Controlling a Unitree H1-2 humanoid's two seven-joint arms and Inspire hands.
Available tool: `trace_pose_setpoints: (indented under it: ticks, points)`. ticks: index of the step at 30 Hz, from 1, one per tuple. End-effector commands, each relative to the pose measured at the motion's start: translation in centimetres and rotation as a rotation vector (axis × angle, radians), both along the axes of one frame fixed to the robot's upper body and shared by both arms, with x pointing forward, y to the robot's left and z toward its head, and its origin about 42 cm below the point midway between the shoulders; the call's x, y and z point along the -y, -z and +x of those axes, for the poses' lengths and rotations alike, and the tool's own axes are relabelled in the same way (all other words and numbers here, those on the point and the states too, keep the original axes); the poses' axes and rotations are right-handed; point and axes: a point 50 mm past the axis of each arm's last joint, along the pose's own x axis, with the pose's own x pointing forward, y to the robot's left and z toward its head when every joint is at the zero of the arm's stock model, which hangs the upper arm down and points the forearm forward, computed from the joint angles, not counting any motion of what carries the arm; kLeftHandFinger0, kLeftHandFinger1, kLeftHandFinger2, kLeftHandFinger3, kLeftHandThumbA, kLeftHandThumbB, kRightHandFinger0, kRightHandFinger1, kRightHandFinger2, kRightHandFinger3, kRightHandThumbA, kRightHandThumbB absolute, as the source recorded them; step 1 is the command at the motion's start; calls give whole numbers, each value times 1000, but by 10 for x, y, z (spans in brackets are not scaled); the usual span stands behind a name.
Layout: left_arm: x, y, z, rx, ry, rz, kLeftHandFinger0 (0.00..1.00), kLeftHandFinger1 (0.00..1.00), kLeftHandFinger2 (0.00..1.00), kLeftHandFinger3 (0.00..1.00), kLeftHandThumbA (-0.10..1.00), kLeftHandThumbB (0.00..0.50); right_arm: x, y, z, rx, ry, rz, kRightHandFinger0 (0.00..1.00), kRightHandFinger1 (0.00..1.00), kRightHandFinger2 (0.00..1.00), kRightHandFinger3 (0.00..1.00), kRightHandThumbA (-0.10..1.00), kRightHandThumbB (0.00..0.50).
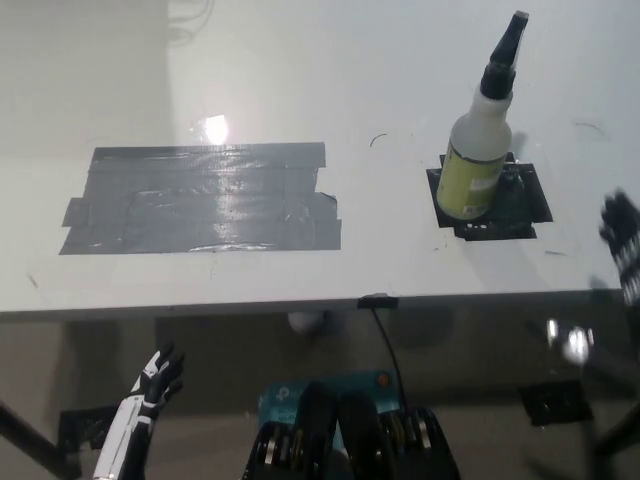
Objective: A person hands a spray bottle to the robot which it grabs with its right hand and places on the black spot infront of it on the table
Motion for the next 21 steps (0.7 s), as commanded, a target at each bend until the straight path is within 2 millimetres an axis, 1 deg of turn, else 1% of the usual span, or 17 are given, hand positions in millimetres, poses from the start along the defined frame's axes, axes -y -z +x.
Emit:
trace_pose_setpoints:
  ticks: [1, 3, 4, 5, 6, 7, 8, 9, 10, 11, 12, 13, 14, 16, 17, 19, 21]
  points:
    - [2, -3, -13, 16, 39, -8, 1000, 1000, 1000, 1000, 1000, 300, -19, -19, -66, 177, -64, 17, 1000, 1000, 1000, 1000, 1000, 500]
    - [1, -2, -16, 11, 40, -14, 1000, 1000, 1000, 1000, 1000, 300, -17, -3, -64, 113, -45, 48, 1000, 1000, 1000, 1000, 1000, 500]
    - [0, -1, -16, 13, 40, -15, 1000, 1000, 1000, 1000, 1000, 303, -16, 2, -63, 90, -42, 59, 1000, 1000, 1000, 1000, 1000, 490]
    - [-1, 0, -19, 11, 41, -14, 1000, 1000, 1000, 1000, 1000, 282, -15, 18, -64, 42, -29, 65, 1000, 1000, 1000, 1000, 1000, 483]
    - [-1, 1, -20, 11, 41, -13, 1000, 1000, 1000, 1000, 1000, 282, -15, 22, -64, 31, -26, 65, 1000, 1000, 1000, 1000, 1000, 483]
    - [-2, 1, -20, 12, 40, -15, 1000, 1000, 1000, 1000, 1000, 284, -14, 31, -62, 13, -24, 53, 1000, 1000, 1000, 1000, 1000, 453]
    - [-3, 2, -19, 18, 41, -18, 1000, 1000, 1000, 1000, 1000, 265, -14, 44, -57, -23, -19, 42, 1000, 1000, 1000, 1000, 1000, 453]
    - [-4, 3, -18, 27, 42, -22, 1000, 1000, 1000, 1000, 1000, 259, -13, 67, -49, -80, -16, 21, 1000, 1000, 1000, 1000, 1000, 455]
    - [-4, 3, -18, 28, 42, -23, 1000, 1000, 1000, 1000, 1000, 259, -13, 72, -47, -91, -15, 17, 1000, 1000, 1000, 1000, 1000, 455]
    - [-2, 5, -19, 24, 47, -30, 1000, 1000, 1000, 1000, 1000, 271, -10, 81, -49, -111, -4, 2, 1000, 1000, 1000, 1000, 1000, 440]
    - [-1, 5, -19, 16, 46, -34, 1000, 1000, 1000, 1000, 1000, 279, -9, 98, -46, -150, 6, -3, 1000, 1000, 1000, 1000, 1000, 436]
    - [-1, 5, -19, 16, 45, -33, 1000, 1000, 1000, 1000, 1000, 291, -8, 108, -44, -179, 11, 4, 1000, 1000, 1000, 1000, 1000, 447]
    - [0, 5, -19, 13, 43, -33, 1000, 1000, 1000, 1000, 1000, 292, -7, 121, -41, -230, 21, 20, 1000, 1000, 1000, 1000, 1000, 459]
    - [-1, 4, -20, 11, 39, -35, 1000, 1000, 1000, 1000, 1000, 282, -5, 127, -39, -249, 20, 18, 1000, 1000, 1000, 1000, 1000, 458]
    - [-2, 4, -19, 11, 36, -35, 1000, 1000, 1000, 1000, 1000, 286, -3, 128, -38, -251, 19, 7, 1000, 1000, 1000, 1000, 1000, 454]
    - [-1, 4, -17, 15, 38, -33, 1000, 1000, 1000, 1000, 1000, 284, -1, 128, -38, -253, 27, -5, 1000, 1000, 1000, 1000, 1000, 482]
    - [-1, 4, -17, 17, 39, -33, 1000, 1000, 1000, 1000, 1000, 284, -1, 129, -39, -255, 29, -7, 1000, 1000, 1000, 1000, 1000, 485]
